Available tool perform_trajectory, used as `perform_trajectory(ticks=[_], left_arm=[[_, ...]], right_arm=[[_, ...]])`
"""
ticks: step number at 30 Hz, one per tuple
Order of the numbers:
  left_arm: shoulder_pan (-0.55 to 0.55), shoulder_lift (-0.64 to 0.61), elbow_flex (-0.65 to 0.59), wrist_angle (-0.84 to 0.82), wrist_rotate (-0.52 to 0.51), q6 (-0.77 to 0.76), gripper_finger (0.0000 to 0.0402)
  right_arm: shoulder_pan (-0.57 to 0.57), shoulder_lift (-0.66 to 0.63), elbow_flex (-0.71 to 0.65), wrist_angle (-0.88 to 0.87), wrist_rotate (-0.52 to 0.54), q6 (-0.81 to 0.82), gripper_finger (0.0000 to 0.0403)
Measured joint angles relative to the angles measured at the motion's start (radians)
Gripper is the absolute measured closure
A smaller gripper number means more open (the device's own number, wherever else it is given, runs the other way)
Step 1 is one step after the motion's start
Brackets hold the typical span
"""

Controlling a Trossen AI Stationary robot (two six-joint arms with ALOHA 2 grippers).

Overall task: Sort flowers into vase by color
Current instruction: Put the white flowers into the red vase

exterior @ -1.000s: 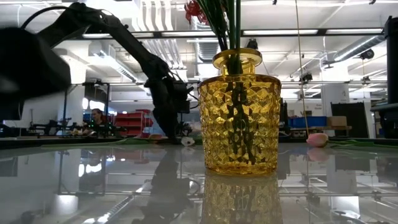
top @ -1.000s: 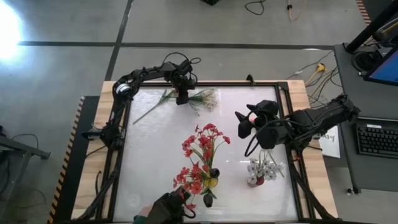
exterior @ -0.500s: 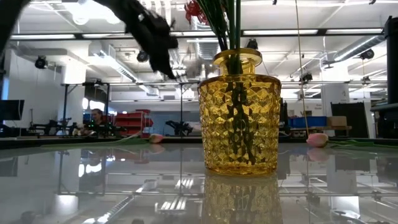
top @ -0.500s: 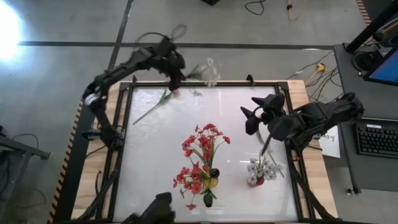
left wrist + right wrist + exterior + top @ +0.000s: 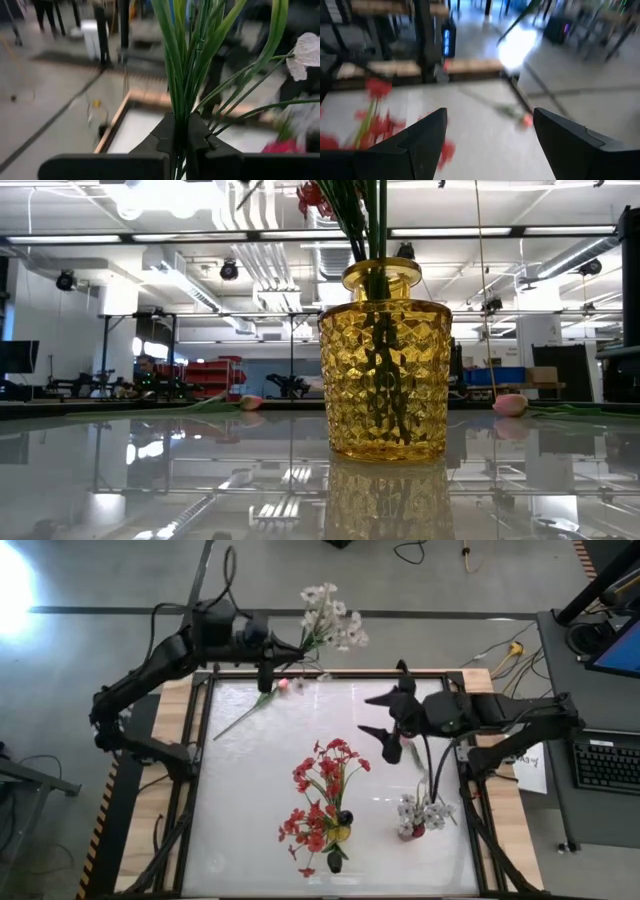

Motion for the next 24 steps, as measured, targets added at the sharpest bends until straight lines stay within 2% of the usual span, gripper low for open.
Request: perform_trajectory(ticks=[3,8,12,17,24], left_arm=[[-0.121,-0.019,0.0,0.1,-0.128,-0.069,0.0402],[-0.319,0.01,0.0,0.218,-0.416,-0.09,0.0401],[-0.424,0.07,0.0,0.327,-0.541,-0.085,0.0401],[-0.47,0.133,0.0,0.481,-0.568,-0.053,0.0401],[-0.47,0.178,0.0,0.497,-0.423,-0.06,0.0401]], right_arm=[[-0.015,0.008,0.0,0.152,-0.005,-0.067,0.0115],[-0.023,0.024,0.0,0.389,-0.077,-0.137,0.0121],[-0.022,0.03,0.0,0.477,-0.081,-0.124,0.0124],[-0.027,0.029,0.0,0.522,-0.091,-0.13,0.0121],[-0.026,0.017,0.0,0.583,-0.129,-0.129,0.0119]])
